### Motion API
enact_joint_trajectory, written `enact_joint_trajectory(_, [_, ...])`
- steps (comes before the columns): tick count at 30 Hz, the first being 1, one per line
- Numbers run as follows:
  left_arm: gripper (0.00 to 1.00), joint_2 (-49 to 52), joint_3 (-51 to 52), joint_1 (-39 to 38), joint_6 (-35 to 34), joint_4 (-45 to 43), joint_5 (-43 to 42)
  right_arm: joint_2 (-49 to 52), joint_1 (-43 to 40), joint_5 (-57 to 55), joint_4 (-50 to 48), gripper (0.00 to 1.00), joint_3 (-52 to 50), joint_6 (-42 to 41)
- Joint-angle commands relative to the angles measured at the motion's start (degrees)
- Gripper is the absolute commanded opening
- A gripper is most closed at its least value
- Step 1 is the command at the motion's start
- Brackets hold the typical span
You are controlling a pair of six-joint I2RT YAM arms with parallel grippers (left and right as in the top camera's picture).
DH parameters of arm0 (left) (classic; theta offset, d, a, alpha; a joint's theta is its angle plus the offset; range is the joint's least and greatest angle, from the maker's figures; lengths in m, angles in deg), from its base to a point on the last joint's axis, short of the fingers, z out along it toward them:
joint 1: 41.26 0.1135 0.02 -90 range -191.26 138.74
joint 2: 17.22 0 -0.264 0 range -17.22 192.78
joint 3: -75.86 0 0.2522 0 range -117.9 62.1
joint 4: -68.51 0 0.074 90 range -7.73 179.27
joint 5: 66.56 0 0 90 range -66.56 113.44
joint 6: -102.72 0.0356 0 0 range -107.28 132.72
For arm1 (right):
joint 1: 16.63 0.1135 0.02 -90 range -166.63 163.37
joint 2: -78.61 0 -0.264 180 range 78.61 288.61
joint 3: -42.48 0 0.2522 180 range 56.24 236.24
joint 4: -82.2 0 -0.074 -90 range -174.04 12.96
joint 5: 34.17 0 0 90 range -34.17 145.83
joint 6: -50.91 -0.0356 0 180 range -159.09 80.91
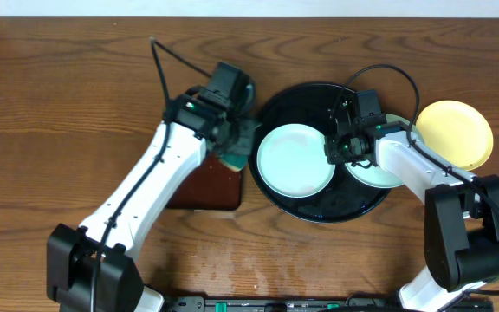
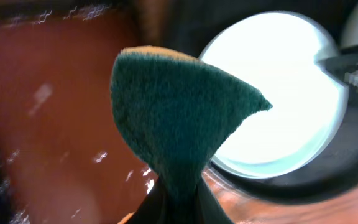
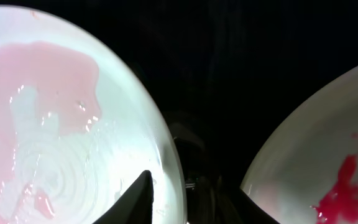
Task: Clean dirty plates on tray and stack at the side
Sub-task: 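Return the sponge over the small tray with the left gripper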
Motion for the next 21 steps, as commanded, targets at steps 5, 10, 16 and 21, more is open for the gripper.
enact_joint_trajectory(5, [0.08, 0.2, -0.3, 4.5, -1.2, 5.6, 4.2, -1.6, 0.5, 0.5, 7.1, 0.28, 3.6, -3.0])
enact_joint_trajectory(10, [0.08, 0.2, -0.3, 4.7, -1.2, 4.9, 5.8, -1.8, 0.6, 0.5, 11.8, 0.17, 3.7, -7.9])
enact_joint_trajectory(16, [0.08, 0.2, -0.3, 4.7, -1.5, 4.2, 10.8, -1.8, 1.6, 0.5, 13.2, 0.09, 3.6, -8.2])
enact_joint_trajectory(21, [0.08, 0.2, -0.3, 5.1, -1.7, 3.5, 13.2, -1.8, 2.1, 0.5, 13.6, 0.08, 3.5, -8.2])
